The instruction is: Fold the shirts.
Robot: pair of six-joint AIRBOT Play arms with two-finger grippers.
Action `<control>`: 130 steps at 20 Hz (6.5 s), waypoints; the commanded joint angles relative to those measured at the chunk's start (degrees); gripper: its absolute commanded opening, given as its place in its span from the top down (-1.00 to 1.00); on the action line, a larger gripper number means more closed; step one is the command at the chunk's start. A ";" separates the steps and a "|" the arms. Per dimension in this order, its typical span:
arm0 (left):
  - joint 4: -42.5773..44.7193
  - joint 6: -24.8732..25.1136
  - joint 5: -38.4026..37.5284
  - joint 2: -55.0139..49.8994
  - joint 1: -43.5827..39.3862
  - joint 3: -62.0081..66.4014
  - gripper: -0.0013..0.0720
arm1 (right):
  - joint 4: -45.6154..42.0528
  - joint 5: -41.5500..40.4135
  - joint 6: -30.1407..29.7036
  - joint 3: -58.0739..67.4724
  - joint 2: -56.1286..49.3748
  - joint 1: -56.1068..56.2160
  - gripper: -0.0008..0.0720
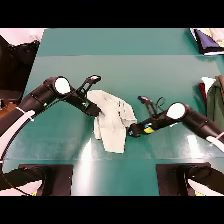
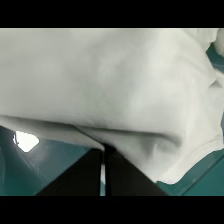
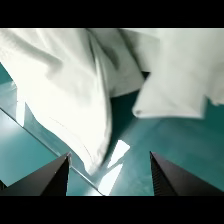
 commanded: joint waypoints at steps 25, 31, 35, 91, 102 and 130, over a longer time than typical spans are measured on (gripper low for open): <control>33.09 -4.39 -11.32 21.33 0.00 44.70 0.89 | -3.96 11.85 0.26 44.59 25.44 -49.66 0.94; 31.17 -4.66 -11.82 22.43 0.00 58.82 0.89 | -4.11 15.45 0.28 59.43 25.35 -52.70 0.94; 27.91 -4.61 -11.23 22.38 0.00 56.76 0.89 | -4.04 22.93 2.67 67.56 22.10 -57.66 0.94; 28.35 -4.68 -11.43 -3.78 0.02 25.38 0.89 | -10.08 -14.78 20.37 -14.29 12.87 -14.12 0.93; 29.05 -4.63 -11.45 2.54 0.00 34.03 0.89 | -9.99 -5.11 20.15 -7.96 36.13 -25.70 0.95; 31.06 -6.10 -16.17 17.35 0.02 43.43 0.89 | -24.98 33.64 13.51 70.29 3.10 -26.77 0.95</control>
